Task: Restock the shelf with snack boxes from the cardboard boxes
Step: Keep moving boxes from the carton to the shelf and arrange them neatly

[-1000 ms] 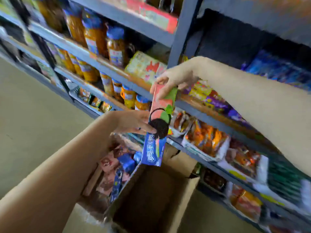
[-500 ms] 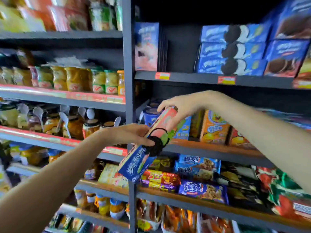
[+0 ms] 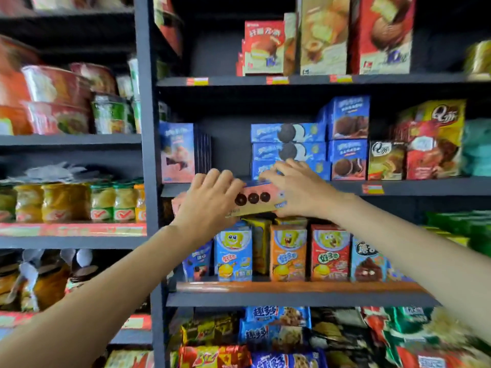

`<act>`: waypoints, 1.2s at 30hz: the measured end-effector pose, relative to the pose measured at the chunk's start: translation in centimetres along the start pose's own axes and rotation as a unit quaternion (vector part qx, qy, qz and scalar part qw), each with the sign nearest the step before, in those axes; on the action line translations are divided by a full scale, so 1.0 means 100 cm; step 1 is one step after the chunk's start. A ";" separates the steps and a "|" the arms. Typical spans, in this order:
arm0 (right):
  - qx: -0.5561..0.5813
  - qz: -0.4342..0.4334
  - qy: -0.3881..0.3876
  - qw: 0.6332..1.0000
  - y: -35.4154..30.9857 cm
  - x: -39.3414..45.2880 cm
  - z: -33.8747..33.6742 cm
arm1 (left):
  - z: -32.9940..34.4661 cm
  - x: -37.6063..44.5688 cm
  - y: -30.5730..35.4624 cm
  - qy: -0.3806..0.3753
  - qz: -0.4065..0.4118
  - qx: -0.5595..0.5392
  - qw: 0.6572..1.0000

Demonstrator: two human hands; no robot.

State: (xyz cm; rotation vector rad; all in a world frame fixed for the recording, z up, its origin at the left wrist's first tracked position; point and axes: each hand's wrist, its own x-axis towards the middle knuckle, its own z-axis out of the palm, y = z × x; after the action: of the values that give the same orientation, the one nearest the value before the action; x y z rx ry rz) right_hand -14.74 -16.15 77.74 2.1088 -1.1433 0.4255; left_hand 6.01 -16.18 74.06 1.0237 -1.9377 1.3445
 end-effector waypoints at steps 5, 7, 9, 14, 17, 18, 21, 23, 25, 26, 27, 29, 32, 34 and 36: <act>-0.154 -0.027 0.275 0.949 0.059 -0.003 0.001 | 0.013 0.029 -0.017 0.048 -0.118 -0.057 0.990; -0.149 -0.026 0.318 0.936 0.082 -0.002 0.004 | 0.015 0.045 -0.018 0.087 -0.121 -0.040 0.988; -0.131 -0.024 0.334 0.933 0.101 0.003 0.007 | 0.018 0.061 -0.015 0.127 -0.100 -0.023 0.987; 0.057 0.005 0.247 0.967 0.142 0.012 0.005 | 0.037 0.097 -0.021 0.120 -0.122 -0.110 0.979; 0.176 0.042 0.251 0.951 0.162 0.023 0.007 | 0.049 0.115 -0.026 0.071 -0.200 -0.277 0.937; 0.224 0.055 0.256 0.939 0.166 0.027 0.007 | 0.053 0.119 -0.028 0.065 -0.227 -0.323 0.916; 0.312 0.086 0.222 0.920 0.177 0.034 0.010 | 0.064 0.124 -0.031 0.043 -0.267 -0.419 0.867; 0.389 0.103 0.153 0.902 0.181 0.038 0.014 | 0.068 0.123 -0.033 0.032 -0.258 -0.408 0.875; 0.487 0.136 0.049 0.861 0.182 0.041 0.014 | 0.068 0.121 -0.032 0.068 -0.216 -0.322 0.919; 0.522 0.148 -0.004 0.840 0.183 0.042 0.015 | 0.068 0.120 -0.031 0.095 -0.186 -0.266 0.941; 0.544 0.149 -0.048 0.825 0.182 0.042 0.015 | 0.068 0.119 -0.029 0.124 -0.155 -0.210 0.957; 0.527 0.121 -0.077 0.838 0.181 0.042 0.014 | 0.069 0.115 -0.027 0.165 -0.118 -0.130 0.971; 0.386 0.058 0.069 0.918 0.173 0.045 0.010 | 0.075 0.110 -0.030 0.142 -0.100 -0.096 0.980; 0.272 -0.006 0.169 0.947 0.169 0.048 0.008 | 0.078 0.106 -0.031 0.102 -0.086 -0.097 0.986; 0.201 -0.052 0.183 0.961 0.168 0.050 0.006 | 0.074 0.108 -0.026 0.077 -0.106 -0.148 0.980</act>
State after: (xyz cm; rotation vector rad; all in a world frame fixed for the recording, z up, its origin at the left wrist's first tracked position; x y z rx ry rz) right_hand -25.86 -25.86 87.13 2.2849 -0.7725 1.0229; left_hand 2.10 -26.58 81.46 0.9199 -1.7896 0.9554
